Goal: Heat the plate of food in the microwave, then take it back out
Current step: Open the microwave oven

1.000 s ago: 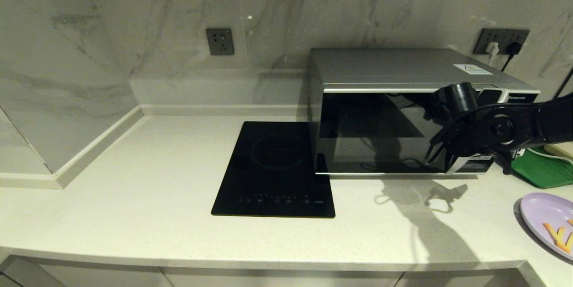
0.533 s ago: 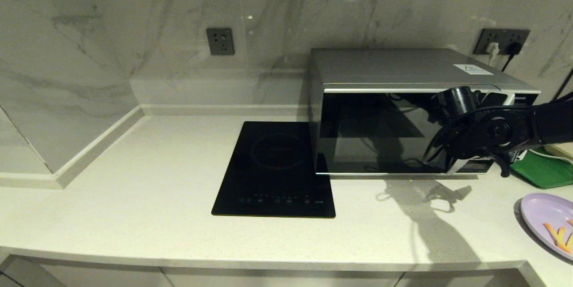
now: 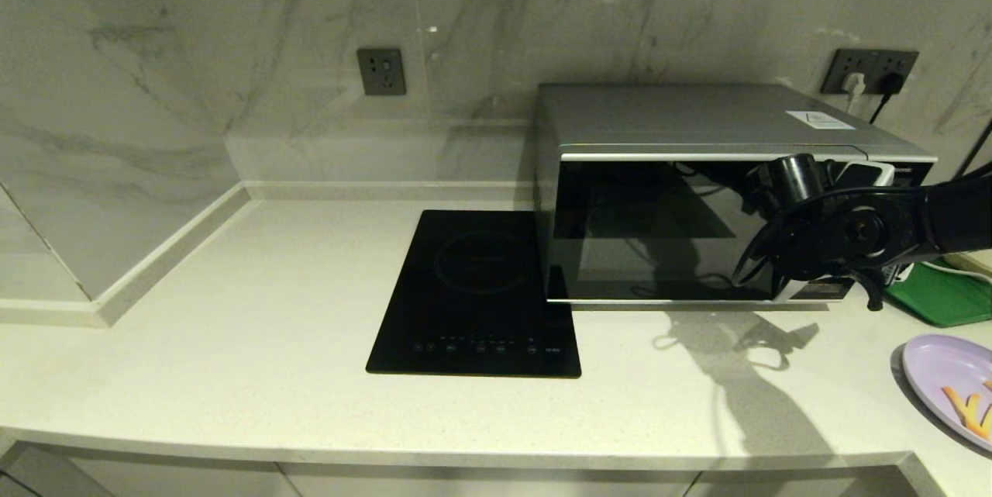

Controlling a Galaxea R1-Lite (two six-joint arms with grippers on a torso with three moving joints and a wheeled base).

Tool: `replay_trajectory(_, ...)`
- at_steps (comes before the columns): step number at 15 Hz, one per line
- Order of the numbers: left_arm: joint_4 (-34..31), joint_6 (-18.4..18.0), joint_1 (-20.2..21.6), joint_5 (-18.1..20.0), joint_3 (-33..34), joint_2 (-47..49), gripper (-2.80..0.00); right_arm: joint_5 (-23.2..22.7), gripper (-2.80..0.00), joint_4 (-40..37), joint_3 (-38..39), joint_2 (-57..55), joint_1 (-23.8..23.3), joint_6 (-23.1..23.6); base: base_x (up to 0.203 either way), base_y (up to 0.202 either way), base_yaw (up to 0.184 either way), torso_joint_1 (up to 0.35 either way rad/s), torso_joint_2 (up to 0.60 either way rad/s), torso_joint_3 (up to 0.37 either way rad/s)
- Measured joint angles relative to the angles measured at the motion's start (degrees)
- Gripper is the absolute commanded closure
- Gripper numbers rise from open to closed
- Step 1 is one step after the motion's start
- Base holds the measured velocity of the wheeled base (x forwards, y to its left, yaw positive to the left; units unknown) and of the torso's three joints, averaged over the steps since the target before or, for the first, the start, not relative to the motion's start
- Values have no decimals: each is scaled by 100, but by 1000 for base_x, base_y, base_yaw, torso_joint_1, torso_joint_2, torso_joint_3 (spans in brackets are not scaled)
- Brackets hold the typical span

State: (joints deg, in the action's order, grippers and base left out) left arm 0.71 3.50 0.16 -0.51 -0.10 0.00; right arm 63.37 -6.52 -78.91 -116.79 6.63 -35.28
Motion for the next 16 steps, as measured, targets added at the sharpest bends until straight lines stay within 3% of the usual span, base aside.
replay_trajectory(10, -2, -2, -6, 0, 0, 0, 0, -46, -280, -62, 828, 653, 105, -226, 0, 0, 0, 0, 0, 0)
replay_trajectory(13, -4, -4, 0, 0, 0, 0, 0, -317, -280, -46, 908, 769, 157, -136, 0, 0, 0, 0, 0, 0)
replay_trajectory(16, -3, -2, 0, 2, 0, 0, 0, -919, -280, -3, 1073, 859, 515, 24, 0, 0, 0, 0, 0, 0)
